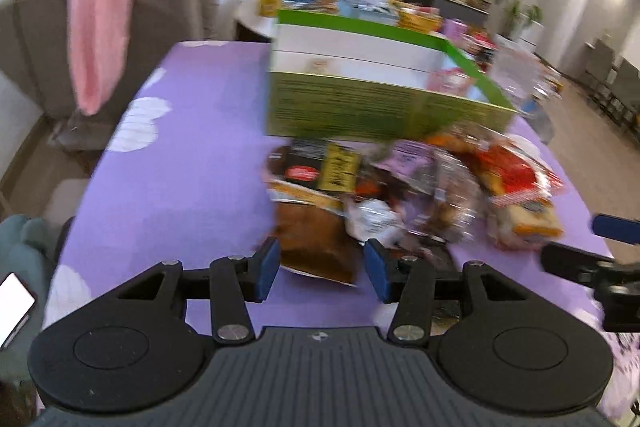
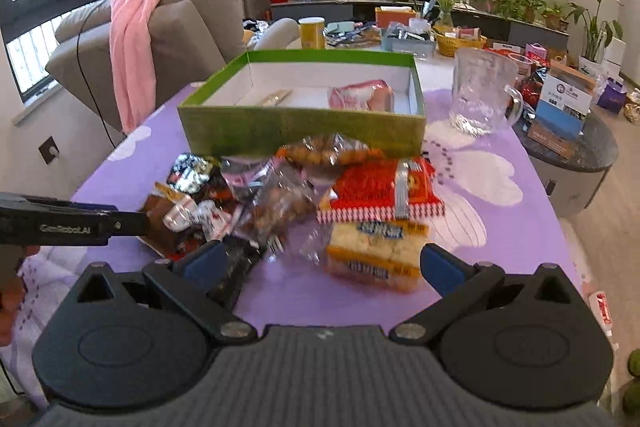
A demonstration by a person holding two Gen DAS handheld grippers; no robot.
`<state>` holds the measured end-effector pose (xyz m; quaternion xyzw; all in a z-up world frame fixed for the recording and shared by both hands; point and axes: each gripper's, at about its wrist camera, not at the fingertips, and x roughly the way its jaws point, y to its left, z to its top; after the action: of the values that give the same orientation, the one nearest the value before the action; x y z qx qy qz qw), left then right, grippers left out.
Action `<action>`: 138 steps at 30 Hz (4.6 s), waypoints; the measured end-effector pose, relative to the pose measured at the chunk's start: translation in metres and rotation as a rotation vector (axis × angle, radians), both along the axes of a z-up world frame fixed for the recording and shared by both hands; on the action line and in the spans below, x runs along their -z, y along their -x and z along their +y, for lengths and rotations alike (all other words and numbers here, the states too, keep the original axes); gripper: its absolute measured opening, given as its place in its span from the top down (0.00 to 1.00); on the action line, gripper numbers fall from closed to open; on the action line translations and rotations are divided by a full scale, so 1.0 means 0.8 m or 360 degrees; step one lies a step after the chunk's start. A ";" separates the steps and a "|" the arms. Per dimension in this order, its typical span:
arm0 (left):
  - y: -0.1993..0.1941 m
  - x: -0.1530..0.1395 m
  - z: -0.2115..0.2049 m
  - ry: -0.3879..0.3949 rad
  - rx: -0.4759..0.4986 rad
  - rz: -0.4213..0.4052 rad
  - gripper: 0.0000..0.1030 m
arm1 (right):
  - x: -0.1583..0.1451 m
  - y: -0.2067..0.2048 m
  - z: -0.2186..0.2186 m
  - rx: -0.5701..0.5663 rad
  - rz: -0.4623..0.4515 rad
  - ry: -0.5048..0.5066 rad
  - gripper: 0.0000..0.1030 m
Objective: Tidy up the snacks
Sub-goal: 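Grasp the red candy with the left gripper while the right grasps the yellow bread pack, then drop the bread pack into the box with the right gripper while the left drops the candy, then grasp the dark bar with the left gripper while the right grasps the red-checkered wafer pack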
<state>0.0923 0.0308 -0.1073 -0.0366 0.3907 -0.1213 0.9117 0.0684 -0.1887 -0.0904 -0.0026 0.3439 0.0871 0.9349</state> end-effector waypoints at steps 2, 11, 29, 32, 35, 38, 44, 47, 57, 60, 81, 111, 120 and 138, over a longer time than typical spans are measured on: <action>0.004 0.000 -0.015 -0.0010 0.0062 -0.0001 0.57 | 0.005 0.006 -0.003 0.0015 0.0016 -0.0013 0.28; -0.012 0.018 -0.060 -0.0079 0.0120 0.0081 0.58 | 0.013 0.024 -0.023 0.0038 0.0039 -0.0026 0.28; -0.024 0.037 -0.067 -0.0084 0.0106 0.0059 0.76 | 0.041 -0.022 -0.032 0.0213 0.0031 -0.0022 0.28; -0.015 0.033 -0.059 -0.0058 0.0107 0.0058 0.77 | 0.051 -0.044 -0.024 0.0210 0.0082 -0.0015 0.28; -0.006 0.027 -0.051 -0.0041 0.0110 0.0048 0.78 | 0.059 -0.058 -0.020 0.0240 0.0122 -0.0013 0.28; 0.004 0.019 -0.045 -0.0023 0.0120 0.0028 0.78 | 0.063 -0.062 -0.025 0.0264 0.0145 -0.0081 0.28; 0.012 0.004 -0.044 -0.0003 0.0137 -0.0006 0.78 | 0.056 -0.043 -0.029 0.0234 0.0109 -0.0061 0.29; 0.014 -0.003 -0.045 0.0003 0.0148 -0.0030 0.78 | 0.048 -0.027 -0.033 0.0208 0.0107 -0.0051 0.29; 0.014 -0.045 -0.045 0.0018 0.0168 -0.0188 0.78 | -0.016 0.004 -0.039 0.0135 -0.0080 -0.0149 0.29; -0.001 -0.066 -0.046 0.0013 0.0153 -0.0267 0.77 | -0.037 -0.018 -0.034 0.0114 -0.0159 -0.0177 0.29; -0.192 -0.070 -0.056 -0.0003 0.0120 -0.0357 0.77 | -0.039 -0.185 -0.015 0.0127 -0.0197 -0.0168 0.28; -0.117 -0.047 -0.020 -0.0019 0.0014 -0.0203 0.61 | -0.052 -0.111 -0.032 0.0231 -0.0196 -0.0156 0.28; -0.074 -0.027 -0.003 -0.0039 -0.0027 -0.0101 0.61 | -0.040 -0.076 -0.045 0.0277 -0.0130 -0.0152 0.28; -0.006 0.020 -0.082 -0.0096 0.0319 0.0069 0.61 | -0.020 -0.031 -0.061 0.0311 -0.0052 -0.0173 0.28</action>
<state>0.0975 -0.0347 -0.1235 0.0275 0.4154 -0.1992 0.8871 0.0929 -0.2373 -0.0740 0.0804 0.3220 0.0140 0.9432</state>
